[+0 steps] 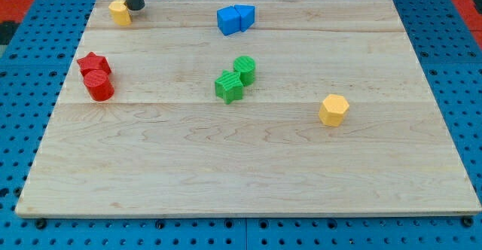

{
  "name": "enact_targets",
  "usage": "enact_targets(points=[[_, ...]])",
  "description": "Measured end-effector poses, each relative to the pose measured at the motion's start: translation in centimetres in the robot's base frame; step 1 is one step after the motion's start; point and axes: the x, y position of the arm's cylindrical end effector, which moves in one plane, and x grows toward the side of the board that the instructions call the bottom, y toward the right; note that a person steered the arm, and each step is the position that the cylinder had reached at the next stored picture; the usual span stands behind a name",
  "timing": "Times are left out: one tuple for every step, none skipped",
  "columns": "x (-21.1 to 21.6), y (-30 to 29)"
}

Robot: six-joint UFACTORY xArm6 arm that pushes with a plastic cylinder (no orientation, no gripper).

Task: Move your arm towards the blue cube

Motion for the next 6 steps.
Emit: enact_targets(points=[[-0.1,0.3],[-0.2,2.8],[-1.0,5.9],[-0.9,9.6],[-0.7,14.6],[4.8,21.0]])
